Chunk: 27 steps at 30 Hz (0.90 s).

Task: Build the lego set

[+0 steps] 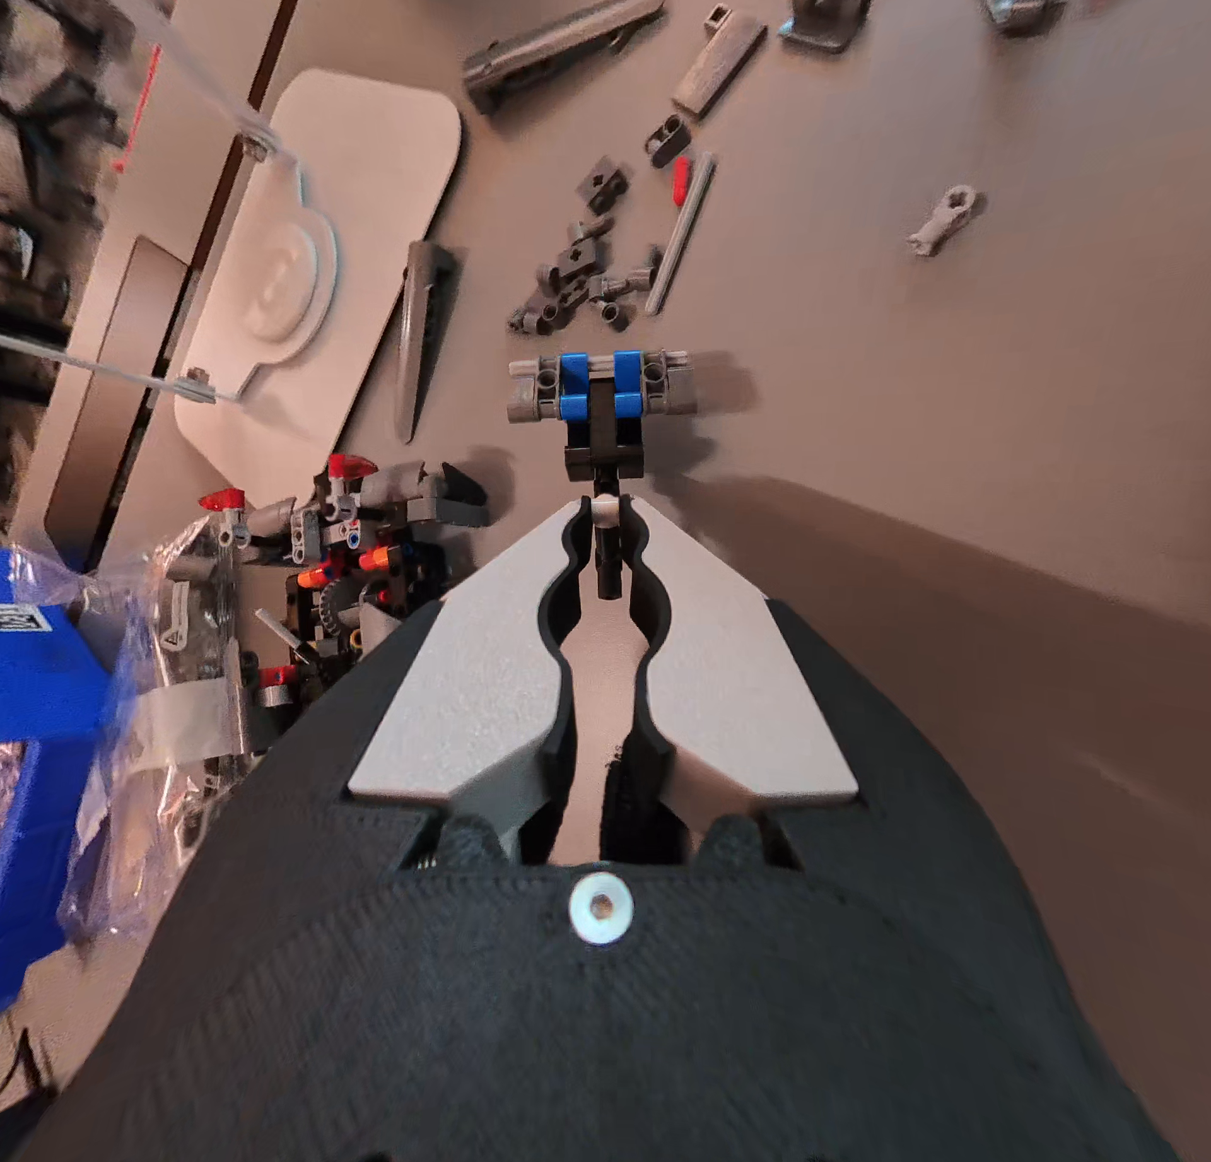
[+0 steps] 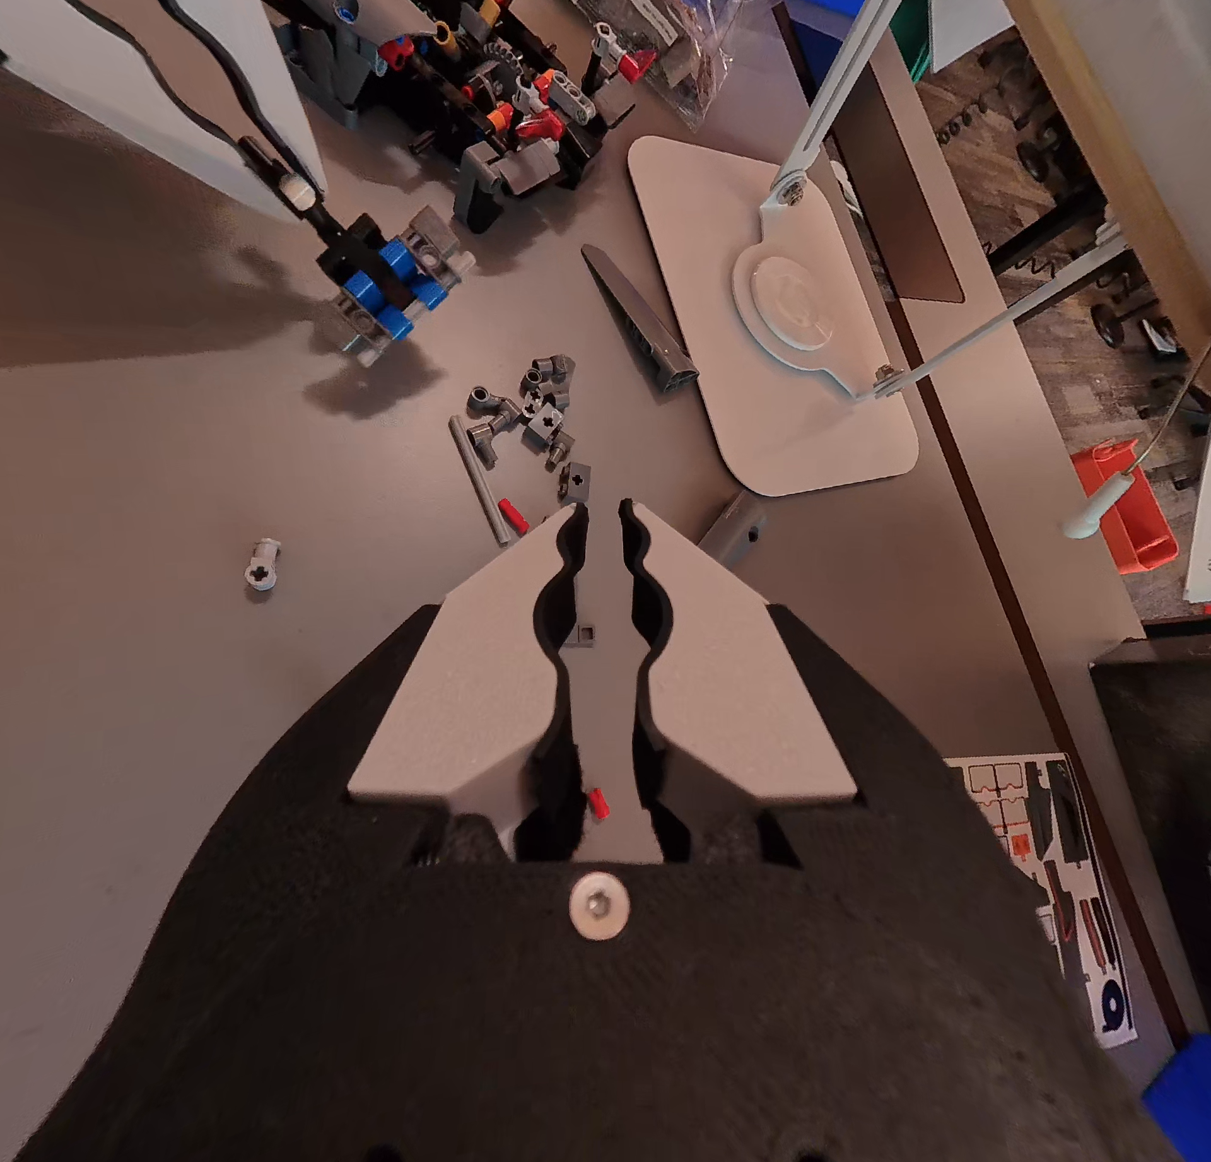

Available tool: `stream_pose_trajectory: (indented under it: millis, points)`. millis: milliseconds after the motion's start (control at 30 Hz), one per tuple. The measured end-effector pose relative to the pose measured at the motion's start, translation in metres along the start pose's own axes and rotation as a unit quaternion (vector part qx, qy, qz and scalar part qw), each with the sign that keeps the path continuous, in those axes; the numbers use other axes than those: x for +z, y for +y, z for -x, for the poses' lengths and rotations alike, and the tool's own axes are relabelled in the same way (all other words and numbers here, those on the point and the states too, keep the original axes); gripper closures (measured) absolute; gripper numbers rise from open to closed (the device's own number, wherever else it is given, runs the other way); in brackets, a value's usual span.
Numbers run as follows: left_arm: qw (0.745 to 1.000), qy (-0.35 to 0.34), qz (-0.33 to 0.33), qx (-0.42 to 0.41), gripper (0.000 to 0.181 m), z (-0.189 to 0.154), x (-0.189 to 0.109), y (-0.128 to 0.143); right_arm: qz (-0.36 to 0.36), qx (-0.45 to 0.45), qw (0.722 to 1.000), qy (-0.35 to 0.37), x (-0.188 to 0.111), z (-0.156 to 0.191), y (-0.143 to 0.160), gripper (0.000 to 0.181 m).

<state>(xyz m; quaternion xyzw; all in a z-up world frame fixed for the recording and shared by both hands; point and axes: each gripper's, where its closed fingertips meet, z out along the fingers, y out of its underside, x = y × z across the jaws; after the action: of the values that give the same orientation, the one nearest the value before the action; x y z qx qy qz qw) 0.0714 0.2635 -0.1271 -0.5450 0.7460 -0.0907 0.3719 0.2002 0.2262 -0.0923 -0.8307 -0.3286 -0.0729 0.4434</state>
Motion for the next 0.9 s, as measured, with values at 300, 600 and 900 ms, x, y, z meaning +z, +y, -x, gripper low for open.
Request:
stream_pose_trajectory:
  millis: [300,600,900]
  points:
    - [0.999,0.001,0.019,-0.027,0.175,-0.012,0.009,0.003,0.005,0.001,1.0,-0.003,0.001,0.0,0.002,0.173]
    - [0.999,0.015,0.0,-0.044,0.151,-0.014,0.006,0.0,0.009,0.001,1.0,-0.005,0.002,0.001,0.004,0.172]
    - [0.998,0.009,-0.03,-0.046,0.144,-0.005,-0.011,-0.008,0.007,0.006,1.0,0.004,-0.001,-0.004,0.004,0.169]
